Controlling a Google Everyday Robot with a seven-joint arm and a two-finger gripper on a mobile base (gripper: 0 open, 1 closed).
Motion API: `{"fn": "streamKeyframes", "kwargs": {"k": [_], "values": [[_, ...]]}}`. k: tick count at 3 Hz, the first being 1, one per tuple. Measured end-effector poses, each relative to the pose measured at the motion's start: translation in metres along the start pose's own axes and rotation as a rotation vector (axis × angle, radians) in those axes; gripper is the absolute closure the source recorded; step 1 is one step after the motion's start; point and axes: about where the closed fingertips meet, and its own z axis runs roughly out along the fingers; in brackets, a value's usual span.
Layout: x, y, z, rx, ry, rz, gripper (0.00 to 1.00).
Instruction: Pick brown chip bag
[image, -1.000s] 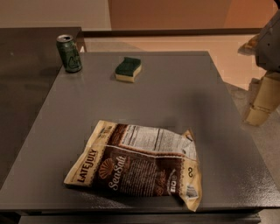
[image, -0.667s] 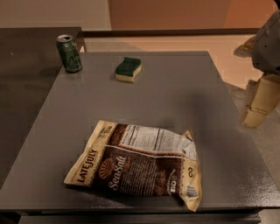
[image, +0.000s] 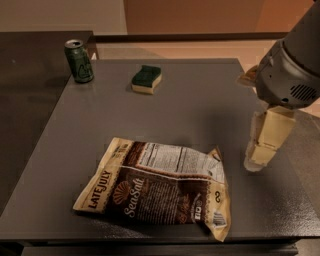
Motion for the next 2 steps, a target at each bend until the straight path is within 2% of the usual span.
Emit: {"fn": "streamKeyframes", "kwargs": {"k": [2], "values": [[-0.031, 0.039, 0.043, -0.153, -0.009, -0.045, 0.0]]}}
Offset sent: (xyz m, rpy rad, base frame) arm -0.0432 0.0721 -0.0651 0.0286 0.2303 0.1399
